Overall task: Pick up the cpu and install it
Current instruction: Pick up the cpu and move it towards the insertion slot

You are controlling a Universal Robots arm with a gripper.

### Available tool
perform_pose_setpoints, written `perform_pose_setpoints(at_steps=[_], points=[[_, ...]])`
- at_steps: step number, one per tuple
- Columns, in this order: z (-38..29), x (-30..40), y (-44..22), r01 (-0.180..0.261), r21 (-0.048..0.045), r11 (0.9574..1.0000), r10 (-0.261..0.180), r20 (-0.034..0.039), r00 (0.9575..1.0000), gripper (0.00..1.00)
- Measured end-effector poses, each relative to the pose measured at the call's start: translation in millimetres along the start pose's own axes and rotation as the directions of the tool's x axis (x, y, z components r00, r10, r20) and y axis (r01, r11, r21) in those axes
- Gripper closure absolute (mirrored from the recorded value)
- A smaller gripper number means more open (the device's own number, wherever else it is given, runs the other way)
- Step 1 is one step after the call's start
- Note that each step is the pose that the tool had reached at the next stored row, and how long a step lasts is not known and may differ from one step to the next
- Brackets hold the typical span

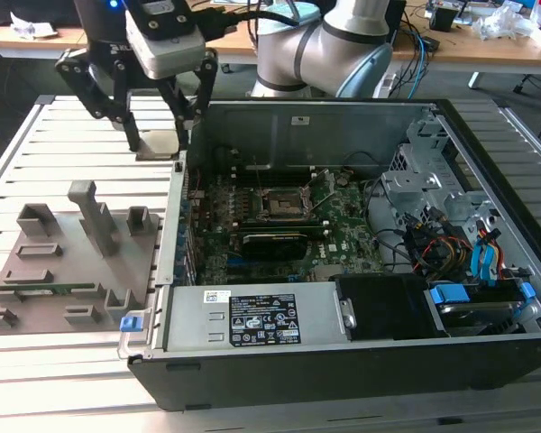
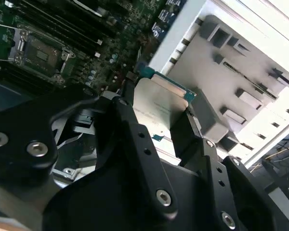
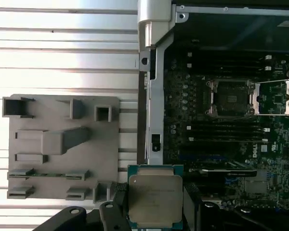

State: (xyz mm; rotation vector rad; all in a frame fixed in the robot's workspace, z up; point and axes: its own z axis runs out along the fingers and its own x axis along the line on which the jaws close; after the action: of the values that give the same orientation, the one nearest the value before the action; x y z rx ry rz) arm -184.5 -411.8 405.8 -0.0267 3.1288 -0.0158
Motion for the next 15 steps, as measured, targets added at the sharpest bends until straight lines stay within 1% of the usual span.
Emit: perform_pose_setpoints(at_steps=[1,2,3,4,6,7,8,10,11,14,15], points=[[0.1,-6.8,-0.1,0.000,0.0000,1.0000,0.000,0.0000,1.0000,0.45],[0.1,-11.7,-0.2,0.000,0.0000,1.0000,0.000,0.0000,1.0000,0.45],[0.2,-14.9,-0.3,0.000,0.0000,1.0000,0.000,0.0000,1.0000,0.45],[0.3,-23.3,-0.4,0.000,0.0000,1.0000,0.000,0.0000,1.0000,0.45],[0.4,-34.8,-0.6,0.000,0.0000,1.0000,0.000,0.0000,1.0000,0.45],[0.5,-44.5,-0.7,0.000,0.0000,1.0000,0.000,-0.0001,1.0000,0.45],[0.6,-51.3,-0.8,0.000,0.0000,1.0000,0.000,0.0000,1.0000,0.45],[0.7,-62.3,-0.9,0.000,0.0001,1.0000,0.000,0.0000,1.0000,0.45],[0.8,-65.1,-0.9,0.000,0.0000,1.0000,0.000,0.0000,1.0000,0.45],[1.0,-77.7,-1.1,0.000,0.0000,1.0000,0.000,0.0000,1.0000,0.45],[1.0,-84.3,-1.1,0.000,0.0000,1.0000,0.000,-0.0001,1.0000,0.45]])
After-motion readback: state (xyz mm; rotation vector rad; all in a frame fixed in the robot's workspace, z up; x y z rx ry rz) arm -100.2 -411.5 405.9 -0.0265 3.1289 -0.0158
